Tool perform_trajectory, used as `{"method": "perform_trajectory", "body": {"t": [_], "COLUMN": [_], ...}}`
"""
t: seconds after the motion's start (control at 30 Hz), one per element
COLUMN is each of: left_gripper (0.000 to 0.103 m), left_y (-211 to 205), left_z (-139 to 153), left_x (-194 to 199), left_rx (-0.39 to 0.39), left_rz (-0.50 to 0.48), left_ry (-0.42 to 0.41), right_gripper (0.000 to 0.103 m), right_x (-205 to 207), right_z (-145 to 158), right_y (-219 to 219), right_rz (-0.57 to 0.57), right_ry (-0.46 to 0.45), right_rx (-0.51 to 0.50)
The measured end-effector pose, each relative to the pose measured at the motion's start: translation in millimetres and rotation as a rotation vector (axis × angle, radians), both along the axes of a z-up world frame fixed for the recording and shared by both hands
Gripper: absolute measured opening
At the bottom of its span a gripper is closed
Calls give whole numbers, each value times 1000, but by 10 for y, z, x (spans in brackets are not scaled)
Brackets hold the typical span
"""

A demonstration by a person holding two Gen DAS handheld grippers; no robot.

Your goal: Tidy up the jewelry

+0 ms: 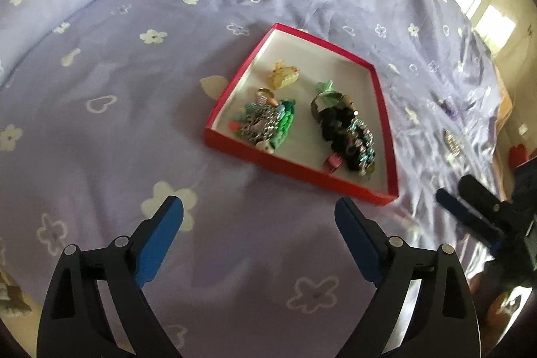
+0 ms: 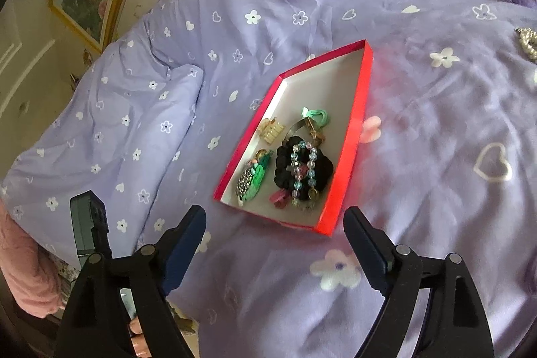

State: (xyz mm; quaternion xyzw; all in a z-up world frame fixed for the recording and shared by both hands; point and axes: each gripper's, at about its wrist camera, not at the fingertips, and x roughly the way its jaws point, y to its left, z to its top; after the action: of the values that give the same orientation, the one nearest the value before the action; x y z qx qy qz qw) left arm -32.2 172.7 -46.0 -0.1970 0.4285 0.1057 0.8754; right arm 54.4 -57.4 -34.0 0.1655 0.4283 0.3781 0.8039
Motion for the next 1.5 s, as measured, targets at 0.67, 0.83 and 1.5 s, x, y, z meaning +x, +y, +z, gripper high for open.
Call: {"method": "perform_trajectory", "body": {"t": [0.67,0.83,1.5], "left_gripper": [103,103,103], "left_y": [-336,-344,-363], "left_z": [670,649,145], "left_x": [-327,-287,-233], "left_rx": [309,353,361], "left_rz": [-37,-24,0], "left_ry": [-123,-134,-129], "right_gripper": [100,103,103], "right_x": [-499,-528,-539], "right_z": [830,857,45], "right_y": [-48,-90,200], "right_rz": [-2,-25,-10], "right_ry": [-387,-426,-394], "right_rx": [-242,-229,-322]}}
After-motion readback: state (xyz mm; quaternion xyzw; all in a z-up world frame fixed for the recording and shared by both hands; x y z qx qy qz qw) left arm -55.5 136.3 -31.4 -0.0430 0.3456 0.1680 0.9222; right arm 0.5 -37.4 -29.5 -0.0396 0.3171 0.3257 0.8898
